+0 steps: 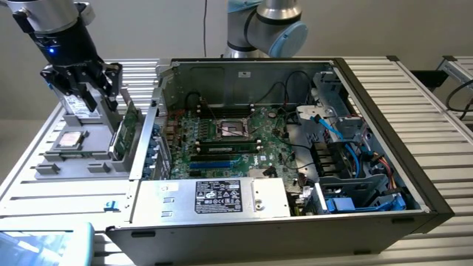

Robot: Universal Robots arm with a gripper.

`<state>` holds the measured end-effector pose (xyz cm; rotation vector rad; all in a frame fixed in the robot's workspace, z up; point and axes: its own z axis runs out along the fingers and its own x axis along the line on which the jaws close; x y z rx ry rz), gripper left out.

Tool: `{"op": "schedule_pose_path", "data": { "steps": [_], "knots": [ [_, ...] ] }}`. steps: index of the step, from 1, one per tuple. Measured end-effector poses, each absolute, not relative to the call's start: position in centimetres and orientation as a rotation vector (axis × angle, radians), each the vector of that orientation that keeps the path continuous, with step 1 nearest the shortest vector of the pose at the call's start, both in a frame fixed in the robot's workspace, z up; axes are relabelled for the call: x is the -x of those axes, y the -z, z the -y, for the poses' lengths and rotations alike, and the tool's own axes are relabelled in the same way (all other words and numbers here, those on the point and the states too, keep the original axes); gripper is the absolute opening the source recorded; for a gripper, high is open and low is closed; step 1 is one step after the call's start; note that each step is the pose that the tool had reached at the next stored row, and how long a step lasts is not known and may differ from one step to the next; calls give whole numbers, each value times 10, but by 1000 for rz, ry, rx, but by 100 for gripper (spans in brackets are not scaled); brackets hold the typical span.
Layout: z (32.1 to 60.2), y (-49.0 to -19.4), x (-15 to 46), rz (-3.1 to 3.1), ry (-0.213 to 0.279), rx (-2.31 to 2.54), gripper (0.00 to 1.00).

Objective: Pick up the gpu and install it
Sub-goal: 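Pick up the gpu and move the gpu toward the slot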

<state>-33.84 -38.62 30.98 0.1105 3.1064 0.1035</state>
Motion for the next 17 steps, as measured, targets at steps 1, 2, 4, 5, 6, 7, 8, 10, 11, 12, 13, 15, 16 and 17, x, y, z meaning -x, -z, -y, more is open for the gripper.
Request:
{"op": "schedule_pose_path", "data": {
  "steps": [1,2,4,5,6,7,8,10,11,12,13,15,16,17],
  "knots": [
    [386,-308,338,-3106,-109,-111,50],
    [386,-307,338,-3106,-113,-112,50],
    [387,-303,338,-3106,-117,-112,50],
    [387,-301,338,-3106,-118,-112,50],
    [388,-299,338,-3106,-119,-112,50],
    [388,-298,338,-3106,-119,-112,50],
    [389,-296,338,-3106,-119,-112,50],
    [390,-292,338,-3106,-119,-112,50],
    [390,-290,338,-3105,-119,-112,50],
    [390,-289,338,-3104,-119,-112,50],
    [390,-287,337,-3104,-119,-111,50],
    [390,-283,336,-3103,-119,-111,50],
    [390,-282,336,-3102,-119,-111,50],
    [390,-280,335,-3101,-119,-111,50]
  ]
}}
